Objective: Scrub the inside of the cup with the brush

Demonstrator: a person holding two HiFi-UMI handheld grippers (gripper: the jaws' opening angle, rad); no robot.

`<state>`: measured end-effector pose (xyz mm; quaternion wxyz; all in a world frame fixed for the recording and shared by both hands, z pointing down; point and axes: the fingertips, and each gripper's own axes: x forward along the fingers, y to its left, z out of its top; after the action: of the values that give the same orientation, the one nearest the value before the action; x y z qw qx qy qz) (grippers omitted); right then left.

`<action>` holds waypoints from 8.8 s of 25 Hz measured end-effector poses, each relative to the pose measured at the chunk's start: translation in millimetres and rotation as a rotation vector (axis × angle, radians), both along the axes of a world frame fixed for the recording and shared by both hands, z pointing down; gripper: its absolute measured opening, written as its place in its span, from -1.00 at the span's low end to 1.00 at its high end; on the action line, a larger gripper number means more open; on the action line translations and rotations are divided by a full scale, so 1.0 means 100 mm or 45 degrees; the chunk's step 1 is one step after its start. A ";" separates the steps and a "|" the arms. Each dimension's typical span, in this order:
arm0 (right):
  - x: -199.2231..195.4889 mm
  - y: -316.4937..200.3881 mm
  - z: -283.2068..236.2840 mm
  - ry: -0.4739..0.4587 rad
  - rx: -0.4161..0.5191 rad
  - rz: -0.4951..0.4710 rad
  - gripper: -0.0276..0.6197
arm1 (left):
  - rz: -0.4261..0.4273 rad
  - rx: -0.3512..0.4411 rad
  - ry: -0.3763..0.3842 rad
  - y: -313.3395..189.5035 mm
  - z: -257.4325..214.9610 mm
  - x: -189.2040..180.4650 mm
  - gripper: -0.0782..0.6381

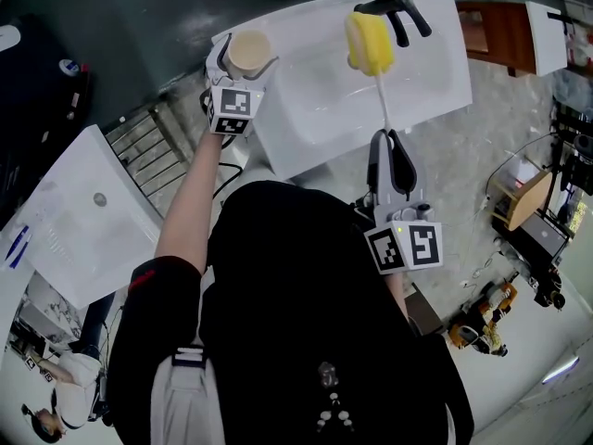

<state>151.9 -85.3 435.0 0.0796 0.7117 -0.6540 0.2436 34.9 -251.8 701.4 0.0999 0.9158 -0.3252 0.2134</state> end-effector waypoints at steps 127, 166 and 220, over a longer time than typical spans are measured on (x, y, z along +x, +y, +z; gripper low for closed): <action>-1.62 0.33 -0.56 0.389 -0.247 -1.530 -0.78 | 0.191 0.602 -0.960 1.16 -2.18 -1.14 0.46; -1.39 0.42 -0.53 0.410 -0.240 -1.489 -0.79 | 0.215 0.605 -0.945 1.32 -2.10 -0.92 0.46; -0.74 -0.49 0.08 -0.210 -0.429 -1.080 -0.79 | -0.138 0.056 -0.370 0.52 -0.86 -0.56 0.46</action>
<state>78.4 -134.2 443.4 0.2346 0.3367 -0.8429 0.3481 -21.3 -199.8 615.7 0.0430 0.8584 -0.3898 0.3307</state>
